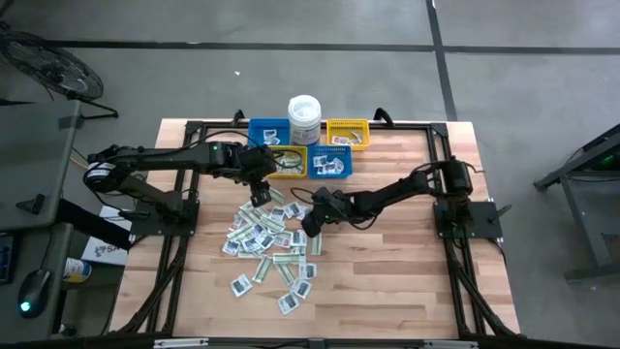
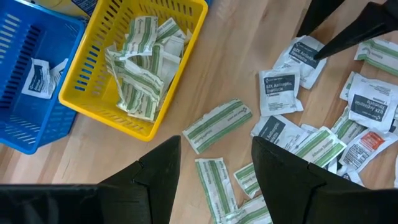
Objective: Pick & Place First Aid Supplies
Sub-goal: Put the black towelette pack into the right blue bin
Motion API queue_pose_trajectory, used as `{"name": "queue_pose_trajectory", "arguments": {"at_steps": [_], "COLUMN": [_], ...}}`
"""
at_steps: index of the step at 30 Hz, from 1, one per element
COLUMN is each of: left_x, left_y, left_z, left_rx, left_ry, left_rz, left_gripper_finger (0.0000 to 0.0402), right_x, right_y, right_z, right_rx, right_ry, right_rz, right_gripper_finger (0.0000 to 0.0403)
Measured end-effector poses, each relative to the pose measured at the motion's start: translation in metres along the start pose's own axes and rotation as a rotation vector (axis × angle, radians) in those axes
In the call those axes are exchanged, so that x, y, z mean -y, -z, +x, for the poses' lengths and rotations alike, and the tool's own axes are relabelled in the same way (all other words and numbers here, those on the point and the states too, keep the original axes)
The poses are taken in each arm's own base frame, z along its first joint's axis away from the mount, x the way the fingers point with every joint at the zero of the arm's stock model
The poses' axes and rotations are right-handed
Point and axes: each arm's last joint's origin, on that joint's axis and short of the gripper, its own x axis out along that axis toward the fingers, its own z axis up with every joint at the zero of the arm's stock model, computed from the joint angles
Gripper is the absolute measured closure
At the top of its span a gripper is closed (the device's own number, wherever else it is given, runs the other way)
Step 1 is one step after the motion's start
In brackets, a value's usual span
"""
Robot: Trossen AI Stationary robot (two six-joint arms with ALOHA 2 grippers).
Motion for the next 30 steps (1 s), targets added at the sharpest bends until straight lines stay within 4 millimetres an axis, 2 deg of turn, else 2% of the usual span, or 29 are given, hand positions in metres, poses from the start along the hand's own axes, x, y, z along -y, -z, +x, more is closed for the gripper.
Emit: {"name": "queue_pose_trajectory", "arguments": {"at_steps": [14, 22, 30], "left_x": [0.000, 0.000, 0.000], "left_y": [0.000, 0.000, 0.000], "left_z": [0.000, 0.000, 0.000], "left_rx": [0.000, 0.000, 0.000], "left_ry": [0.001, 0.003, 0.003], "left_rz": [0.000, -0.004, -0.005], "left_gripper_finger": [0.0207, 0.0207, 0.0207], "right_x": [0.005, 0.007, 0.003], "right_y": [-0.005, -0.008, -0.018], "right_z": [0.002, 0.001, -0.020], "right_rx": [-0.036, -0.063, -0.052], "right_ry": [-0.029, -0.053, -0.035], "right_rz": [0.059, 0.076, 0.074], "right_gripper_finger": [0.0396, 0.0401, 0.0402]}}
